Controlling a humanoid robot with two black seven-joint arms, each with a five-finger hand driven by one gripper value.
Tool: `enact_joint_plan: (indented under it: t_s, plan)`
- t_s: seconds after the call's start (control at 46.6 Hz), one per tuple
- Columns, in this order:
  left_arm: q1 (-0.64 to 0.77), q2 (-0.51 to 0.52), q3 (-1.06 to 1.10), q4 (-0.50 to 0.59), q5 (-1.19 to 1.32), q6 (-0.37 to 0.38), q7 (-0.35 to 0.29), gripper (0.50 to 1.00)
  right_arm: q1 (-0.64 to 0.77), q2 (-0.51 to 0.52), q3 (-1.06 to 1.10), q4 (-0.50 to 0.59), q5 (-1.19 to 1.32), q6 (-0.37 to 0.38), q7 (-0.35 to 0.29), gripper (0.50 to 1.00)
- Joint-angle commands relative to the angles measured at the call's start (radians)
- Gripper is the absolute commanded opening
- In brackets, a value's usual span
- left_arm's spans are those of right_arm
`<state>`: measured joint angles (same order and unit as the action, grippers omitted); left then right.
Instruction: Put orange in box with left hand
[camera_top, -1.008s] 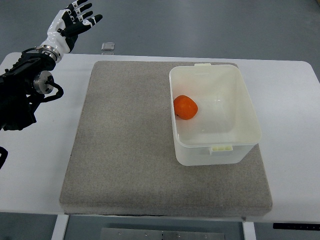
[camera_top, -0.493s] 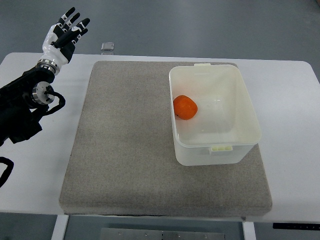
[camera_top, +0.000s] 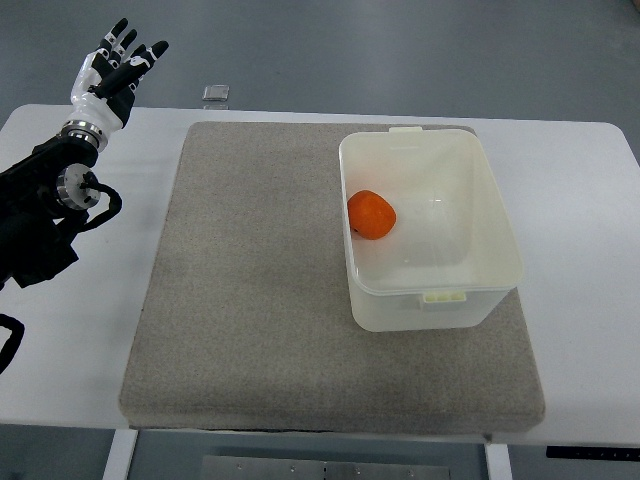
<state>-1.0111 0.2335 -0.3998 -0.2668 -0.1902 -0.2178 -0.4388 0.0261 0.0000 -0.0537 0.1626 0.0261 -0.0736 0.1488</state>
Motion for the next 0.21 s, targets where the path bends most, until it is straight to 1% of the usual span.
enact_joint_plan:
  t_s: [0.0,0.193]
  plan:
    - [-0.003,0.000,0.002,0.000,0.000,0.000,0.000,0.994,0.000,0.000,0.000,0.000,0.000,0.000,0.000,0.926]
    - [-0.003,-0.002,-0.002,-0.002,0.000,0.000,0.000,0.994,-0.002,0.000,-0.003,0.000,-0.002,0.003,0.000,0.926]
